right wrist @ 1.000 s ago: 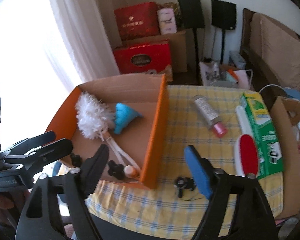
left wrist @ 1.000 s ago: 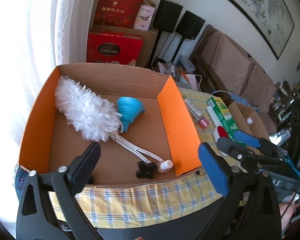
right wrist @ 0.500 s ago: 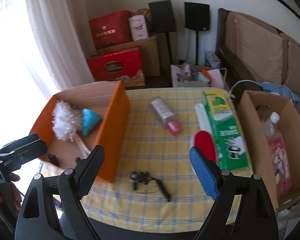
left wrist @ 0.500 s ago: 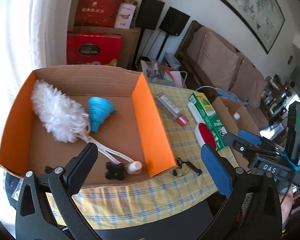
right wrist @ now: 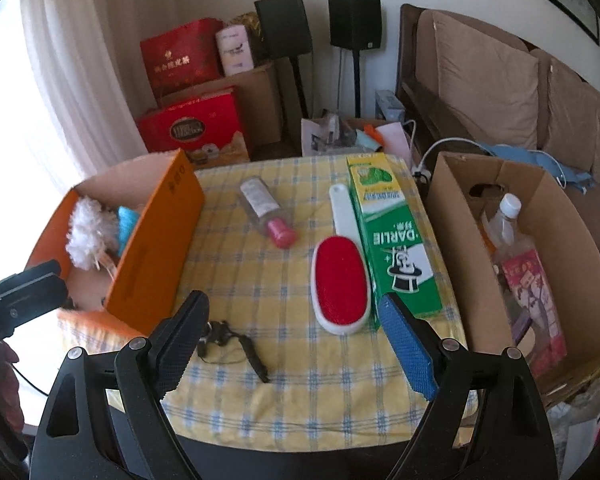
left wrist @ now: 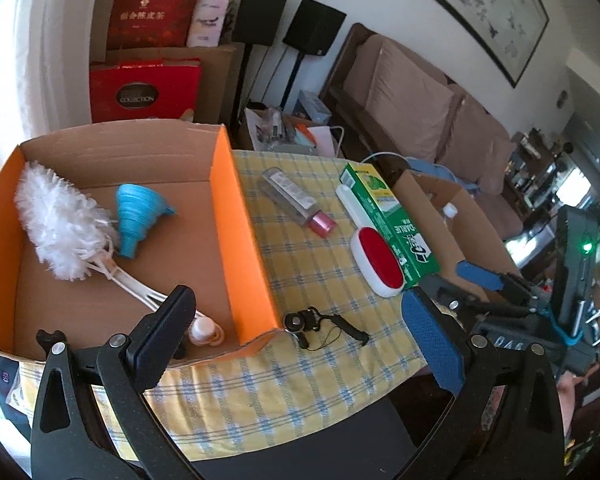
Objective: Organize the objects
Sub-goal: 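Move the right tool to the black lanyard clip and grasp its cord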
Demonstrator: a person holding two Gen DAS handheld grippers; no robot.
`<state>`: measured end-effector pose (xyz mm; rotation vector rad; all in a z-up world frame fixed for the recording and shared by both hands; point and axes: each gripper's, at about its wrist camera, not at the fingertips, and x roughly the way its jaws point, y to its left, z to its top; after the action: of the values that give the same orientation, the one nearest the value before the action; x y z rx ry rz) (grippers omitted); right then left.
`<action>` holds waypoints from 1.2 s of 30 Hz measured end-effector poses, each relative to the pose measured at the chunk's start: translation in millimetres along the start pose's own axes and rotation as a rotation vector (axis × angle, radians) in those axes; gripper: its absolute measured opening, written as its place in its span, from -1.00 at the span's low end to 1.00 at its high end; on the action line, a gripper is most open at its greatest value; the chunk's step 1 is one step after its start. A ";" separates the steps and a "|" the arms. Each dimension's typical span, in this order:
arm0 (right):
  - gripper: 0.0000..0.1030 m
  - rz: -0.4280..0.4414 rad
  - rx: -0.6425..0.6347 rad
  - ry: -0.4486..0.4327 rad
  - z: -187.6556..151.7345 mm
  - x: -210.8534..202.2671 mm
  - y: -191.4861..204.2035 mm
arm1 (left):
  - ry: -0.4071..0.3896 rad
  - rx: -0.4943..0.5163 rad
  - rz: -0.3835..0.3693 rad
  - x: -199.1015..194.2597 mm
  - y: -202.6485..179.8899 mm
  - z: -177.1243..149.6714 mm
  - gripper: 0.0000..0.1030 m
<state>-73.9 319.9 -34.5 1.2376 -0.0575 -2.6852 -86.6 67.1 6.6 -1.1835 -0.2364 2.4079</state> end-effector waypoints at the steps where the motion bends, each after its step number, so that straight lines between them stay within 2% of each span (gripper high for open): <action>1: 0.72 0.006 -0.002 0.007 -2.1 3.0 0.9 | 0.001 0.002 0.001 1.3 -0.9 -0.1 1.00; 7: 0.64 0.054 -0.041 0.040 -15.0 19.5 16.0 | -0.002 -0.023 -0.004 2.6 2.4 -0.5 1.00; 10: 0.42 0.071 -0.056 0.068 -23.4 30.3 22.3 | -0.001 -0.028 -0.005 1.0 4.7 -1.3 1.00; 12: 0.10 0.088 -0.059 0.095 -29.1 37.9 23.5 | -0.003 -0.026 -0.004 -0.2 5.8 -2.3 1.00; 15: -0.21 0.103 -0.059 0.137 -39.3 50.8 21.4 | -0.004 -0.028 -0.008 -0.3 6.4 -3.2 0.99; 26: -0.50 0.071 -0.115 0.184 -54.3 83.0 22.9 | 0.013 -0.020 -0.015 6.2 1.3 -5.0 1.00; 33: -0.51 0.023 -0.212 0.153 -60.8 85.6 38.7 | 0.024 -0.037 -0.021 9.1 4.7 -5.0 0.99; 34: -0.57 0.026 -0.225 0.148 -61.8 85.0 41.4 | 0.025 -0.037 -0.022 9.4 5.0 -4.9 0.99; 35: -0.77 0.037 -0.229 0.150 -62.3 84.8 42.6 | 0.026 -0.036 -0.023 9.5 4.9 -4.8 0.99; 36: -0.80 0.039 -0.232 0.150 -62.8 84.3 44.1 | 0.027 -0.036 -0.023 9.4 5.1 -4.9 0.99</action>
<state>-73.3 263.8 -133.7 1.3415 0.2399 -2.4726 -89.4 66.6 -4.8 -1.2216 -0.2838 2.3754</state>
